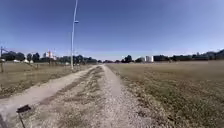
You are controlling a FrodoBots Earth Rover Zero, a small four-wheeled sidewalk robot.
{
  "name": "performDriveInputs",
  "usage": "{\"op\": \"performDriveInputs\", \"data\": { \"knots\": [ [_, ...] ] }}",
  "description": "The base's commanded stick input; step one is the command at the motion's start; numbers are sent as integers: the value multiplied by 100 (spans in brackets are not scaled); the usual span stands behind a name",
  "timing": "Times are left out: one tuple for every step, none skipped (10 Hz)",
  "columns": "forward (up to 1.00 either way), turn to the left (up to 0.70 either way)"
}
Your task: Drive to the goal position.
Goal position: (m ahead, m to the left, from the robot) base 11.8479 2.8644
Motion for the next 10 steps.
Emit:
{"op": "performDriveInputs", "data": {
  "knots": [
    [69,6],
    [69,6],
    [69,6],
    [69,6],
    [69,6],
    [69,6],
    [69,6],
    [69,6],
    [69,6],
    [69,12]
  ]
}}
